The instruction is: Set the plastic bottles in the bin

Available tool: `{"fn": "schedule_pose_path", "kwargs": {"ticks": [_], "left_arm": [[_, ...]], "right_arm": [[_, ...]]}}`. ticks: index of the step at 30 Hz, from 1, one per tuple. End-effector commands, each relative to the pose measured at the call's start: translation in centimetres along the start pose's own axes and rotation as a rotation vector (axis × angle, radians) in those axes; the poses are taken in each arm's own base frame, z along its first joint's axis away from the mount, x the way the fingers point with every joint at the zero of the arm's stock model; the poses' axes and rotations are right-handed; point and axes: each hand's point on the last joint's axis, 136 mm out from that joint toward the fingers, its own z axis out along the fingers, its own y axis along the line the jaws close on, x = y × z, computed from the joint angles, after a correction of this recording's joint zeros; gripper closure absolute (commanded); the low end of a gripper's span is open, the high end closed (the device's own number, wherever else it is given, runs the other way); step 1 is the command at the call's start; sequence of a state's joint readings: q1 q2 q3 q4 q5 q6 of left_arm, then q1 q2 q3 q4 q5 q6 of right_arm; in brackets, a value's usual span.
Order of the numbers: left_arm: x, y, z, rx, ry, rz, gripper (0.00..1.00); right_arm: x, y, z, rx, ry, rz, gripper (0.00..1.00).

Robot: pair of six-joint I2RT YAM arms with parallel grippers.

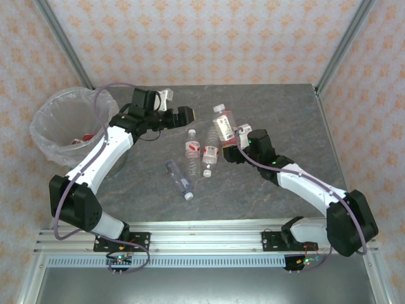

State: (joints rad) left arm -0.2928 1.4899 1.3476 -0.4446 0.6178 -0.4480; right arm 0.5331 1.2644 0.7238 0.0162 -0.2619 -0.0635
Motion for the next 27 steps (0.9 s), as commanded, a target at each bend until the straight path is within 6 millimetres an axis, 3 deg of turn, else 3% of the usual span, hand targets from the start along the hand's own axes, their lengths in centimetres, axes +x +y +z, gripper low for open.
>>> {"fn": "schedule_pose_path", "kwargs": {"ticks": [1, 13, 18, 27], "left_arm": [[-0.9, -2.2, 0.0, 0.049, -0.013, 0.031, 0.00], [-0.7, -1.1, 2.6, 0.000, 0.020, -0.023, 0.00], [-0.8, -1.1, 3.5, 0.001, 0.035, -0.037, 0.01], [0.0, -1.0, 4.1, -0.001, 0.067, -0.036, 0.14]], "right_arm": [[-2.7, 1.8, 1.0, -0.022, -0.073, -0.042, 1.00], [-4.9, 8.1, 3.5, -0.164, -0.100, -0.152, 1.00], [-5.6, 9.4, 3.7, -0.202, -0.107, -0.154, 1.00], [-6.0, 9.7, 4.4, -0.205, -0.096, -0.096, 1.00]]}}
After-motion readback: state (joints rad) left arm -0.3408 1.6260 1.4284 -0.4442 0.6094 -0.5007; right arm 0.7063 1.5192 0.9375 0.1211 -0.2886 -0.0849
